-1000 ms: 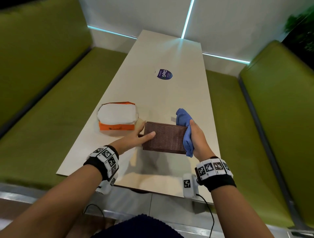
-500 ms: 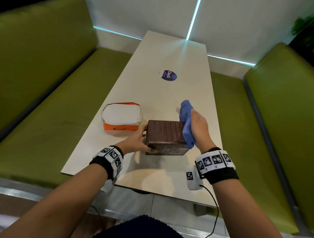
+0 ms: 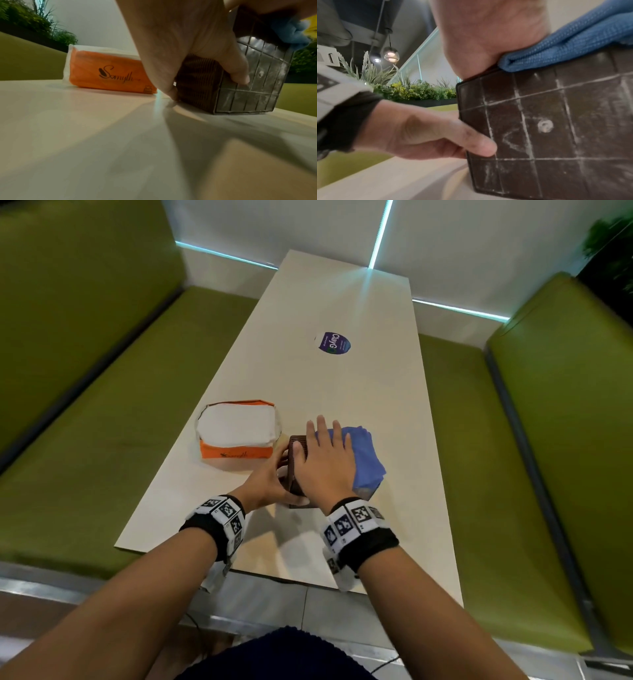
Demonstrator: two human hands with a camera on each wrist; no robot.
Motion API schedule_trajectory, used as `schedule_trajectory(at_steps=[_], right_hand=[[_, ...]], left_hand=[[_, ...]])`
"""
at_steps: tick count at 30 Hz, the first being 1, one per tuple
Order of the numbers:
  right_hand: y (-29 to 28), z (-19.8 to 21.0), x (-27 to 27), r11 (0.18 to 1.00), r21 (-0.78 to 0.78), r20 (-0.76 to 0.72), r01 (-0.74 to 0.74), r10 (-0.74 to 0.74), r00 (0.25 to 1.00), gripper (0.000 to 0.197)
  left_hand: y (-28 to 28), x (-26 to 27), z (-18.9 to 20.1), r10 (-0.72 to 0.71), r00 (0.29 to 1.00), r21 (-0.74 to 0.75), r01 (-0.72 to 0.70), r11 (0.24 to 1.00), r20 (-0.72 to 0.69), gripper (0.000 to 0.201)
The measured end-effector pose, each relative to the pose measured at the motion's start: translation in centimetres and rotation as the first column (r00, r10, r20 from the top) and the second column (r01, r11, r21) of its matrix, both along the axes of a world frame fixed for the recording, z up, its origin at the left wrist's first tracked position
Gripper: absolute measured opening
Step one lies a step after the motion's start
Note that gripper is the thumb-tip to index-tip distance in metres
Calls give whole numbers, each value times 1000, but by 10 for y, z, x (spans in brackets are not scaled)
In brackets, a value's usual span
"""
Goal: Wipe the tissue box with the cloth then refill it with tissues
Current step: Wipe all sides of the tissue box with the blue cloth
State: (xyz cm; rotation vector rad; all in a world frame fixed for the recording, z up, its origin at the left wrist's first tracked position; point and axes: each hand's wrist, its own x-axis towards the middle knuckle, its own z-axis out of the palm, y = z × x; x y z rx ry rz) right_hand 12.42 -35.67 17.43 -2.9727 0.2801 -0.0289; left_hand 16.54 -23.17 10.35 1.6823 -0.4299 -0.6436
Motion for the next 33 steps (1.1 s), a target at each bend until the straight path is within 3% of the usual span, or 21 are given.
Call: schedule_trajectory(at_steps=[3, 6, 10, 13, 15, 17, 18, 20, 22, 25, 27, 28, 30, 33], right_hand=[[-37, 4, -4, 985, 169, 23, -21, 17, 1000, 69], [-75, 1, -11, 998, 65, -90, 21, -15, 996, 78], [-77, 2, -9, 983, 185, 5, 18, -19, 1000, 57], [-44, 15, -10, 995, 96, 17, -19, 18, 1000, 50], [-8, 14, -7, 987, 12, 7, -159, 159, 987, 50], [14, 10, -4, 972, 9, 6, -234, 234, 972, 49], [12, 11, -1, 968, 41, -3, -247, 247, 969, 48], [-13, 13, -3, 969, 141, -3, -203, 205, 979, 45], [-51, 12, -12, 971, 235, 68, -44, 29, 997, 43], [-82, 8, -23, 919, 355, 141, 174, -237, 961, 43], [-70, 9, -23, 898, 364, 104, 246, -302, 948, 44], [-57, 10, -22, 919, 307, 108, 247, -291, 950, 43], [-27, 7, -22, 982, 153, 182, 115, -142, 973, 40], [-9, 2, -17, 992, 112, 143, -63, 47, 989, 43]], left_hand=[[0, 5, -3, -8, 1000, -16, 8, 1000, 30, 123], [-1, 5, -5, -13, 999, -6, 13, 1000, 40, 123], [-2, 3, -8, 4, 999, 4, -4, 1000, 51, 125], [-4, 2, -9, 18, 999, 40, -20, 999, 33, 127], [-8, 1, -7, 16, 996, 143, -29, 989, 90, 111], [-10, 0, -5, 39, 983, 256, -85, 963, 177, 79], [-10, 0, -5, 50, 977, 262, -105, 959, 209, 78], [-7, 2, -7, 50, 986, 180, -78, 981, 160, 102], [-5, 1, -8, 35, 994, 75, -42, 996, 102, 120], [-4, 0, -7, 16, 998, 26, -17, 1000, 62, 125], [-5, 2, -8, 2, 998, 22, -3, 1000, 62, 127], [-6, 2, -8, -2, 998, 22, 1, 1000, 64, 129], [-5, 2, -8, -8, 998, 22, 7, 1000, 60, 131], [-4, 5, -8, -26, 998, 30, 24, 999, 49, 126]])
